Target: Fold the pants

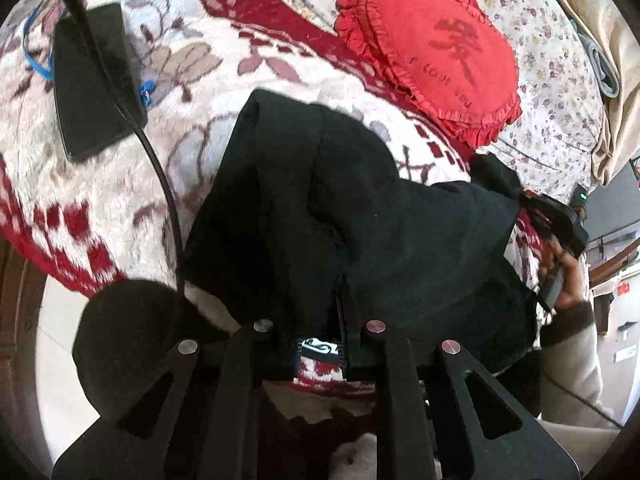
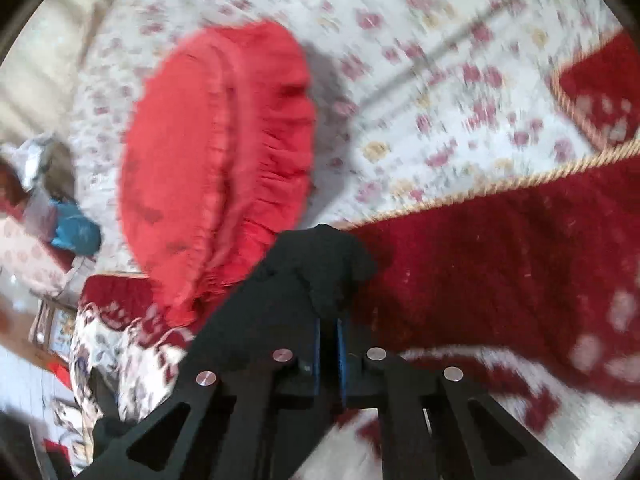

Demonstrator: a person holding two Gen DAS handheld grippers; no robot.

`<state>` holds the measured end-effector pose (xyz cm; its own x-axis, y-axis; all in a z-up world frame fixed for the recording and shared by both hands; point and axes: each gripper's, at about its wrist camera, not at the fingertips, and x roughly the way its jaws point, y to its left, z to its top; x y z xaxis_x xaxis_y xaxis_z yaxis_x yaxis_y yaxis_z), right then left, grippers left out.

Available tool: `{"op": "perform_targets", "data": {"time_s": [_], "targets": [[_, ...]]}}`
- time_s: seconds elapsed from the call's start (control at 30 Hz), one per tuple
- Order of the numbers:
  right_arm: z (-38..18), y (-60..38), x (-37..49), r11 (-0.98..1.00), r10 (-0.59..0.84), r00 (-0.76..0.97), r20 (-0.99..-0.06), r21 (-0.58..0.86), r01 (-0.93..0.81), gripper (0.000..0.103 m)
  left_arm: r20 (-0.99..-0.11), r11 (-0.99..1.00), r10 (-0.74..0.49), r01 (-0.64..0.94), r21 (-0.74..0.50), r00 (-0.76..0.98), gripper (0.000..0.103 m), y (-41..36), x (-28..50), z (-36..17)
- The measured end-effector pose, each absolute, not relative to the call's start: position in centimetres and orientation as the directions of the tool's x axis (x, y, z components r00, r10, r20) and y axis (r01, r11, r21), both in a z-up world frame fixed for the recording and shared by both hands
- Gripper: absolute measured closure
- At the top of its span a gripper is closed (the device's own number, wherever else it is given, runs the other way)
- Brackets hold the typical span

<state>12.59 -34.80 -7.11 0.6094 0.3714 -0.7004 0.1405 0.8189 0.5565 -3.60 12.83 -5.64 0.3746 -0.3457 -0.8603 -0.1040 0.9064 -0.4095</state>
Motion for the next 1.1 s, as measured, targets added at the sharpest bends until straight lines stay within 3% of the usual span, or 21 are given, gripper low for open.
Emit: {"op": "perform_targets", "data": {"time_s": [0.17, 0.27, 0.47, 0.77, 0.87, 0.97, 1.1], "targets": [[0.9, -36.4, 2.2, 0.871, 0.328, 0.675, -0.661, 0.488, 0.054, 0.097, -0.831, 0.901, -0.370, -0.060, -0.430, 0.415, 0.091, 13.9, -3.3, -3.7], [2.2, -37.0, -4.0, 0.879, 0.324, 0.655, -0.683, 0.472, 0.058, 0.097, -0.829, 0.901, -0.372, -0.053, -0.431, 0.419, 0.091, 14.7, -3.3, -3.5], [-5.1, -35.3, -10.5, 0.898, 0.313, 0.426, -0.849, 0.410, 0.158, 0.097, -0.881, 0.919, -0.330, -0.099, -0.382, 0.340, 0.091, 14.9, -3.5, -7.0], [-7.6, -34.3, -10.8, 0.934, 0.281, 0.315, -0.906, 0.334, 0.128, 0.097, -0.888, 0.925, -0.302, -0.118, -0.361, 0.347, 0.091, 15.3, -4.6, -7.7], [-7.9, -35.6, -10.9, 0.920, 0.295, 0.281, -0.913, 0.351, 0.175, 0.087, -0.894, 0.918, -0.306, -0.148, -0.368, 0.328, 0.091, 15.6, -4.9, -8.3], [-4.6, -36.3, -10.6, 0.930, 0.272, 0.350, -0.896, 0.338, 0.143, 0.081, -0.896, 0.923, -0.302, -0.137, -0.361, 0.325, 0.091, 15.8, -5.7, -7.8], [-1.1, -34.2, -8.0, 0.931, 0.299, 0.457, -0.838, 0.361, 0.052, 0.056, -0.900, 0.923, -0.299, -0.143, -0.357, 0.318, 0.091, 16.1, -5.9, -7.8]]}}
